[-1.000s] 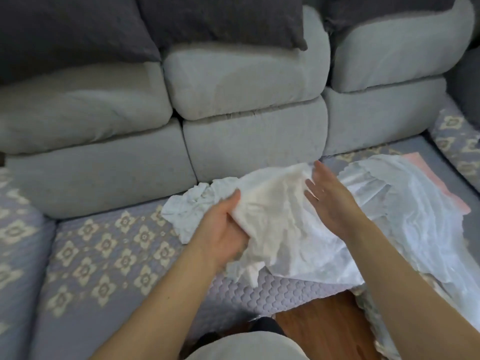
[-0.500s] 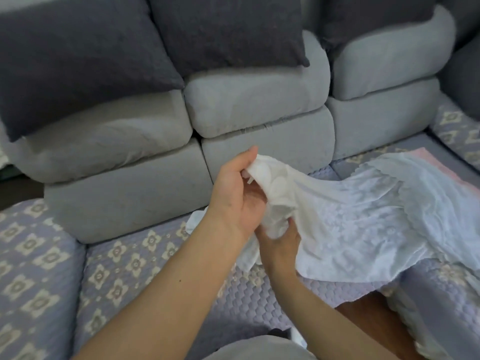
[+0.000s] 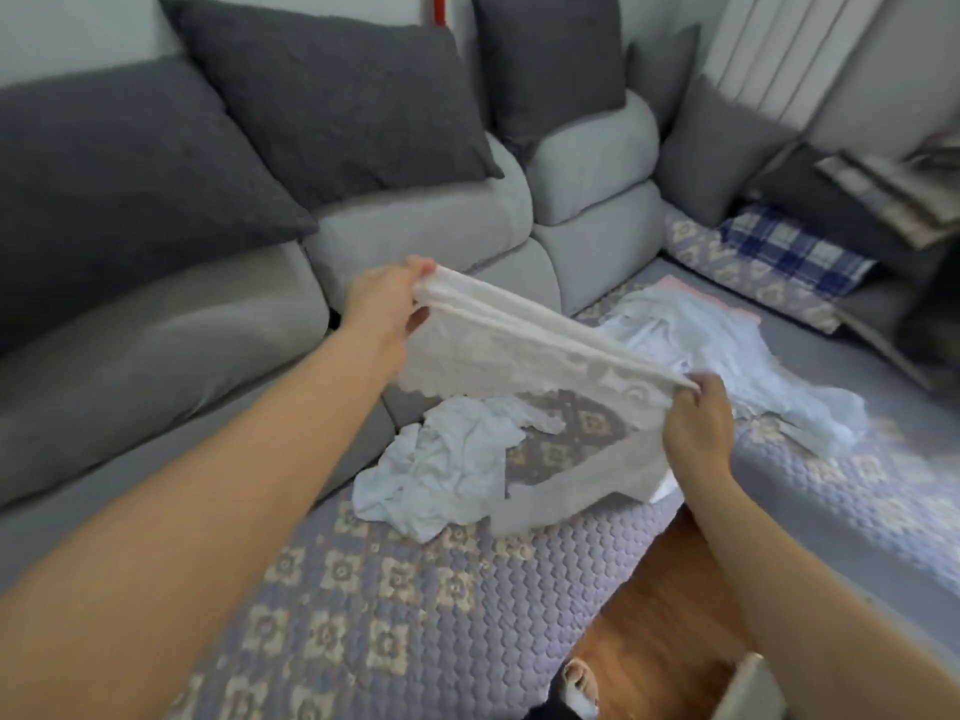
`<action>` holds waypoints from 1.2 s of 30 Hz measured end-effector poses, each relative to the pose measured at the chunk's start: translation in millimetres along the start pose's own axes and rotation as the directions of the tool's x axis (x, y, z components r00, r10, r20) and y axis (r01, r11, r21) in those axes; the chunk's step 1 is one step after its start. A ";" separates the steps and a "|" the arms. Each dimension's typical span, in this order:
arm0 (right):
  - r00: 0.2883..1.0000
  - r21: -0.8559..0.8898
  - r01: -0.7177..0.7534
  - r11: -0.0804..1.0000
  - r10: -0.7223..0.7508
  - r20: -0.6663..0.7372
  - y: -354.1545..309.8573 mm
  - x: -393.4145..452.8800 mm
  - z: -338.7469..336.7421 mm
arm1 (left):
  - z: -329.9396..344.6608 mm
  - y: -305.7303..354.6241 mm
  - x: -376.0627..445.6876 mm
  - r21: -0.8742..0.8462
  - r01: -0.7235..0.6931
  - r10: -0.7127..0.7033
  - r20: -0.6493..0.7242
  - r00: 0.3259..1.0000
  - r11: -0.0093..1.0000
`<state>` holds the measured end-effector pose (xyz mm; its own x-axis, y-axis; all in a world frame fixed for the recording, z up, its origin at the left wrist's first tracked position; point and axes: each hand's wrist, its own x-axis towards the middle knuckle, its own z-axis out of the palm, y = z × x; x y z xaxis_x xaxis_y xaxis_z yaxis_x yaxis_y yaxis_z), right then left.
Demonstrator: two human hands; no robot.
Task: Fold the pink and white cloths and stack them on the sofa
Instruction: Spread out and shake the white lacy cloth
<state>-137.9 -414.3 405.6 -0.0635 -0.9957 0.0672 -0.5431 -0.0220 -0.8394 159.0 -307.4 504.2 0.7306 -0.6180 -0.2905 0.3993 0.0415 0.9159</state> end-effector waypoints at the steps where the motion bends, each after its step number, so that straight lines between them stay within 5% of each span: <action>1: 0.992 -0.033 0.119 0.992 -0.118 0.048 -6.6 -1.9 -5.9 | -1.6 7.4 6.0 -0.032 -0.006 0.006 0.010 1.000 0.999; 3: 0.902 -0.247 0.423 0.872 -0.380 0.203 -17.7 -13.6 -7.2 | -6.1 20.5 16.3 -0.060 -0.048 0.049 0.003 0.999 0.997; 5: 0.824 -0.447 0.567 0.692 -0.469 0.320 -10.4 -23.6 -1.8 | -16.5 29.0 19.5 -0.066 -0.082 0.080 -0.027 0.996 0.994; 6: 0.850 -0.517 0.524 0.677 -0.447 0.277 -3.2 -22.7 -3.9 | -24.3 30.4 22.0 -0.068 -0.088 0.085 -0.047 0.995 0.994; 8: 0.972 -0.536 0.208 0.818 -0.236 0.017 14.2 -9.4 -19.8 | -47.3 29.0 26.7 -0.058 -0.079 0.073 -0.099 0.992 0.995; 11: 0.985 -0.493 -0.125 0.861 0.050 -0.162 48.2 7.2 -55.1 | -91.7 27.4 35.1 -0.014 -0.077 0.074 -0.160 0.984 0.997; 13: 0.979 -0.546 -0.196 0.814 0.130 -0.157 64.4 2.9 -74.8 | -122.7 28.8 45.2 0.047 -0.076 0.083 -0.176 0.981 0.996; 16: 0.994 -0.555 -0.106 0.825 0.070 -0.086 75.9 -24.6 -83.6 | -166.4 29.5 62.0 0.162 -0.087 0.119 -0.199 0.973 0.983; 19: 0.968 -0.444 -0.018 0.896 0.127 0.217 87.4 -73.5 -55.6 | -206.9 25.4 86.4 0.292 -0.143 0.234 -0.309 0.922 0.946; 20: 0.902 -0.412 -0.024 0.911 0.197 0.385 91.4 -93.1 -39.8 | -220.0 24.0 97.3 0.324 -0.159 0.270 -0.333 0.903 0.933; 22: 0.646 -0.416 -0.025 0.909 0.332 0.688 95.0 -132.4 -4.2 | -251.4 10.3 126.6 0.370 -0.117 0.268 -0.388 0.882 0.922; 24: 0.417 -0.441 0.075 0.894 0.374 0.829 103.8 -169.3 34.8 | -289.0 -25.4 156.0 0.384 -0.008 0.181 -0.416 0.891 0.923; 28: 0.248 -0.461 0.279 0.843 0.400 0.882 122.6 -240.0 101.3 | -374.6 -95.2 181.9 0.586 0.229 0.064 -0.436 0.898 0.777; 33: -0.049 -0.333 0.469 0.818 0.400 0.915 117.3 -293.7 138.8 | -465.2 -157.8 176.0 0.939 0.316 0.139 -0.334 0.932 0.137; 36: -0.087 -0.372 0.393 0.841 0.436 0.896 112.7 -318.0 155.1 | -474.4 -175.2 141.6 0.903 0.422 0.050 -0.420 0.906 -0.081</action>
<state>-49.0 -114.1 206.0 0.5184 -0.0034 -0.8552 -0.7928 -0.3769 -0.4790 455.2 -29.8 171.2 0.9147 -0.2286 -0.3333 -0.2239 -0.9732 0.0532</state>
